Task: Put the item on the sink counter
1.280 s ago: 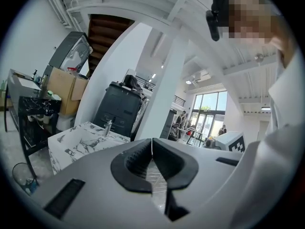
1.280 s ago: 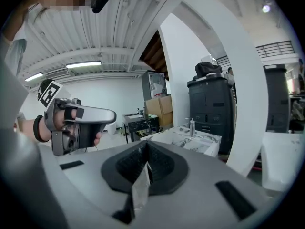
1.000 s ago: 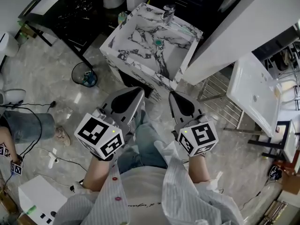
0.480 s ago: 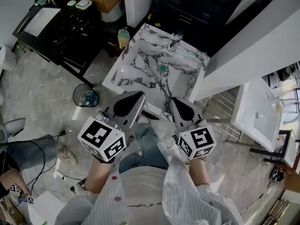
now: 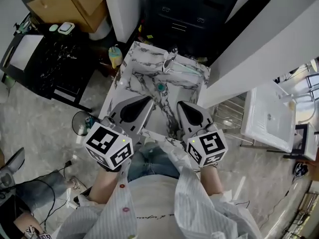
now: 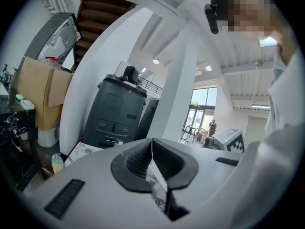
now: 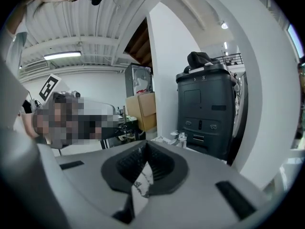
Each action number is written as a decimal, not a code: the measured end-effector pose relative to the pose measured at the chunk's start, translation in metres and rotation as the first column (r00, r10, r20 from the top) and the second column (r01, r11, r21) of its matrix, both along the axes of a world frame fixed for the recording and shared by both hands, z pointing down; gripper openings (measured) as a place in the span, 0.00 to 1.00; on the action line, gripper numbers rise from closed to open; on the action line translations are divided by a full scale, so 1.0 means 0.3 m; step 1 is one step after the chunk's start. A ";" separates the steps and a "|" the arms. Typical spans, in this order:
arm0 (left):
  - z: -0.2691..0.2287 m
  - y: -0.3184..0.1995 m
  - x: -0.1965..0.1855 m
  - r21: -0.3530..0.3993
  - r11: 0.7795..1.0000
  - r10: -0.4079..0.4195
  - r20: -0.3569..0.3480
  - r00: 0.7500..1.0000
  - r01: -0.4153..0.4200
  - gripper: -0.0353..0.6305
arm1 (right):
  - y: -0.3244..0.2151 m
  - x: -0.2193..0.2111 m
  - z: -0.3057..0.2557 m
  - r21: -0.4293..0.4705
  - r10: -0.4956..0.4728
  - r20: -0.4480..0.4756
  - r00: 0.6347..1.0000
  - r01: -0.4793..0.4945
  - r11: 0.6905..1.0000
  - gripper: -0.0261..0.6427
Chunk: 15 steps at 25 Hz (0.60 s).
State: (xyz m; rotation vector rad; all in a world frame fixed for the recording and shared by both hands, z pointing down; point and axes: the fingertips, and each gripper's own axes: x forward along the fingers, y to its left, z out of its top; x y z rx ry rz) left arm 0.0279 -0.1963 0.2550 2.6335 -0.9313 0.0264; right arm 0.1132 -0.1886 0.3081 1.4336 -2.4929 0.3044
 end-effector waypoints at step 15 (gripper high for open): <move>0.003 -0.117 0.151 -0.008 0.980 0.201 -0.022 0.979 -0.201 0.08 | -0.079 0.100 -0.009 -0.010 0.165 -0.040 0.985 -0.166 0.986 0.05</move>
